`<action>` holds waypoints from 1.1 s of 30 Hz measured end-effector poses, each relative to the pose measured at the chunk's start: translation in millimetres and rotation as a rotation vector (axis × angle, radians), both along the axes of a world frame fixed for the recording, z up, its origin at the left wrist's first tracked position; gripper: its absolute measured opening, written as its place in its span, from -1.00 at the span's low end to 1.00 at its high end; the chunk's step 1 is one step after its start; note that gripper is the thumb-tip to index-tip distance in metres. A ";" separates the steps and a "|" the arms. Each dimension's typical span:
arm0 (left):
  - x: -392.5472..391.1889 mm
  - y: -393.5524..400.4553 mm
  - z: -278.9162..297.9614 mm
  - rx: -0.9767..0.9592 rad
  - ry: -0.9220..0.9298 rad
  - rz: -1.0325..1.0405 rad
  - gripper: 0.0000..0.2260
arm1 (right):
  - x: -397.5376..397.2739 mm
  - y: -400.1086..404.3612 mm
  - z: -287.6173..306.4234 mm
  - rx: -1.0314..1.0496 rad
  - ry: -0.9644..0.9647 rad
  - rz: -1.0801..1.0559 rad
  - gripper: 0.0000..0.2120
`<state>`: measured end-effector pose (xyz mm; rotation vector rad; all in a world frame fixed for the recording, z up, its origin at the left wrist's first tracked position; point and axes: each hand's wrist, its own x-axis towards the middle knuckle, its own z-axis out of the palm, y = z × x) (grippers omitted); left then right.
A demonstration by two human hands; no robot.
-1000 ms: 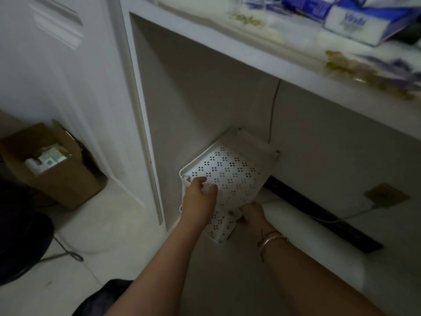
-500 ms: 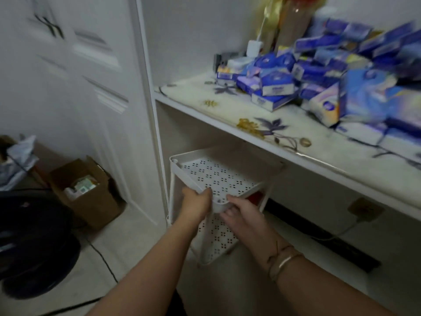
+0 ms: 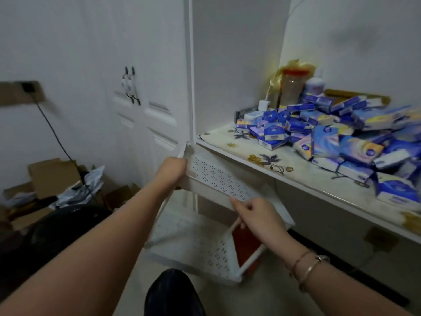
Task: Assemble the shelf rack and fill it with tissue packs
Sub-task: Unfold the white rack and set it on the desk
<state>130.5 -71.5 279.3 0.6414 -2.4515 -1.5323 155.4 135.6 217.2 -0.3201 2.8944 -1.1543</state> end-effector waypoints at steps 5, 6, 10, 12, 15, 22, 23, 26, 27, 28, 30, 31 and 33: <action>30.0 -22.5 55.6 0.021 0.026 0.048 -0.83 | 9.9 1.6 29.8 0.284 0.366 0.104 -0.56; 36.2 -27.5 63.1 0.083 0.019 0.057 -0.84 | 11.4 2.3 32.6 0.299 0.368 0.183 -0.54; 59.7 -38.5 85.9 0.151 -0.026 0.030 -0.90 | 25.8 1.2 44.9 0.242 0.390 0.416 -0.49; 70.3 -40.8 99.7 0.090 -0.016 0.023 -0.86 | 37.6 -4.8 57.5 0.223 0.393 0.438 -0.47; 78.8 -39.6 128.8 -0.141 0.032 0.016 -0.73 | 47.5 -17.7 84.0 0.251 0.456 0.409 -0.53; 95.5 -13.8 188.8 -0.555 0.412 0.079 -0.77 | 84.4 -38.2 163.4 0.379 0.596 0.432 -0.67; 100.5 -9.8 198.8 -0.572 0.475 0.091 -0.75 | 89.7 -39.3 178.2 0.385 0.614 0.439 -0.68; 118.0 1.0 229.5 -0.697 0.622 0.160 -0.64 | 103.7 -40.7 225.6 0.407 0.667 0.434 -0.71; 124.1 3.4 239.6 -0.749 0.673 0.189 -0.62 | 107.6 -39.1 241.2 0.410 0.683 0.416 -0.74; 129.1 4.8 250.0 -0.798 0.723 0.216 -0.60 | 111.3 -36.6 256.4 0.409 0.696 0.390 -0.77; 136.7 7.7 269.3 -0.874 0.807 0.265 -0.59 | 116.9 -27.3 285.2 0.406 0.730 0.350 -0.81; 138.7 9.1 277.9 -0.900 0.847 0.278 -0.58 | 117.9 -21.5 297.9 0.414 0.746 0.329 -0.83; 141.9 14.5 293.5 -0.932 0.936 0.281 -0.58 | 118.9 -6.9 322.2 0.439 0.796 0.270 -0.85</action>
